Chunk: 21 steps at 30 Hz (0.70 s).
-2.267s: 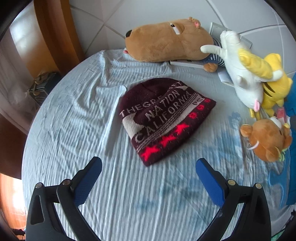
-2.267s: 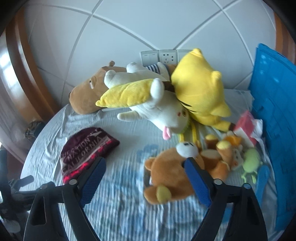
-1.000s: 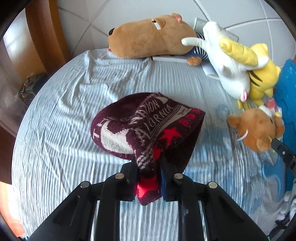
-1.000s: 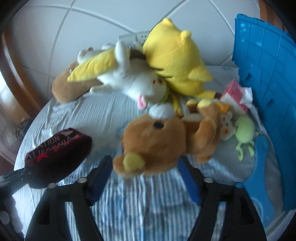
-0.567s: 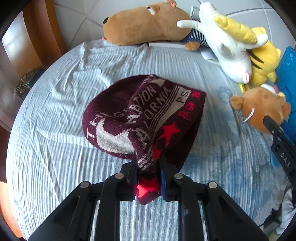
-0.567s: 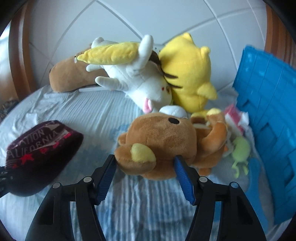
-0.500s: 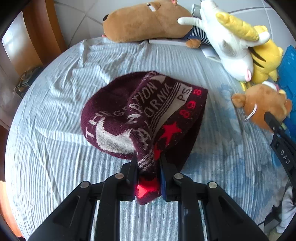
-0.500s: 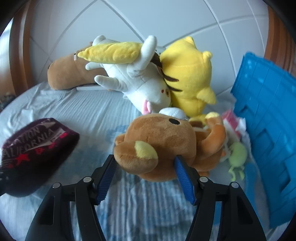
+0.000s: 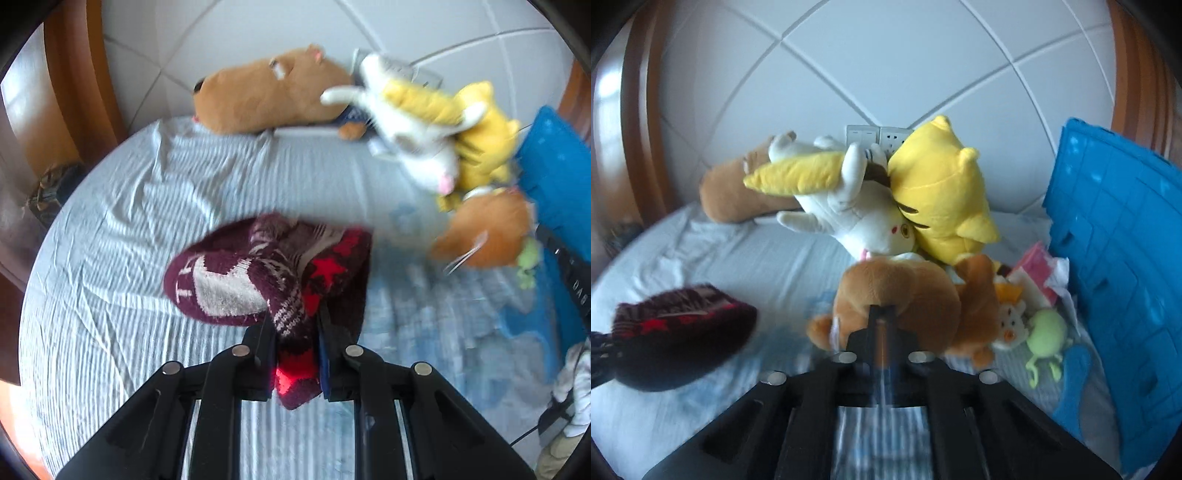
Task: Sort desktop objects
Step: 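Grasp the brown teddy bear by its foot with the right tool while the left tool holds the beanie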
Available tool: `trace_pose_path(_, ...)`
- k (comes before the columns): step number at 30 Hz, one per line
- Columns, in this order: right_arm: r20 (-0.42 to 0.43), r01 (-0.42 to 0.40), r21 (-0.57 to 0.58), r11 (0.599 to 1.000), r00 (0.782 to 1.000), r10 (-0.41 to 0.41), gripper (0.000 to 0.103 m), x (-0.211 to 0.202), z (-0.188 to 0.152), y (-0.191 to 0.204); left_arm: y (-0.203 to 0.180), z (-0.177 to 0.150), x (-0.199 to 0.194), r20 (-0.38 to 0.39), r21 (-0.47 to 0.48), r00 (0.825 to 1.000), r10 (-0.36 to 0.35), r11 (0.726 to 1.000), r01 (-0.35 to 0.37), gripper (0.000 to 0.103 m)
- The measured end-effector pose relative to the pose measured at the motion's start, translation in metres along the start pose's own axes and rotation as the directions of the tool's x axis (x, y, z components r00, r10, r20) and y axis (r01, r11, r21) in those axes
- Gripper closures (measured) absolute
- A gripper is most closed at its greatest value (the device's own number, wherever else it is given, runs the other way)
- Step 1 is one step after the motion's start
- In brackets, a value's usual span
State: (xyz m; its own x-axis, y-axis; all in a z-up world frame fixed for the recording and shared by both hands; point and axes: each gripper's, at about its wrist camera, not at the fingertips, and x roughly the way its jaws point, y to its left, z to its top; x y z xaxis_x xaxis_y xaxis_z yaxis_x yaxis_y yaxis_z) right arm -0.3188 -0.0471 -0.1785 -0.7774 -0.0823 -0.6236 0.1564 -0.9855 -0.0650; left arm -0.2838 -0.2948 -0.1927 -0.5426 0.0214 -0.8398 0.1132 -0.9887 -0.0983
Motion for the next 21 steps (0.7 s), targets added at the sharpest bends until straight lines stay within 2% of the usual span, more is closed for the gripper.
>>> trace_pose_path(5,-0.033,-0.055,0.040,0.998,0.998,0.056,0.101,-0.025,-0.001,-0.017,-0.009,-0.007,-0.010,-0.023,0.006,1.000,-0.008,1.000,0.008,0.086)
trace_pose_path(8,-0.033,-0.059,0.058,0.997,0.998,0.061,0.074,-0.025,-0.013,-0.017,-0.005,-0.018,0.004,-0.061,-0.009,0.998,-0.003,1.000,0.002,0.086)
trace_pose_path(10,-0.037,-0.059,0.060,0.996,0.997,0.061,0.046,-0.024,-0.024,-0.014,-0.004,-0.025,0.015,-0.085,-0.007,0.996,0.002,1.000,-0.003,0.086)
trace_pose_path(13,-0.071,-0.051,0.077,0.996,0.996,0.056,0.046,-0.015,-0.042,-0.009,-0.003,-0.036,0.030,-0.121,-0.003,0.993,0.009,1.000,-0.010,0.086)
trace_pose_path(18,-0.197,-0.029,0.138,0.990,0.979,0.056,0.048,0.009,-0.075,-0.006,-0.001,-0.054,0.056,-0.180,0.003,0.983,0.021,1.000,-0.021,0.086)
trace_pose_path(21,-0.214,-0.026,0.155,0.988,0.975,0.059,0.048,0.017,-0.080,-0.005,-0.001,-0.061,0.064,-0.190,0.012,0.981,0.029,1.000,-0.027,0.083)
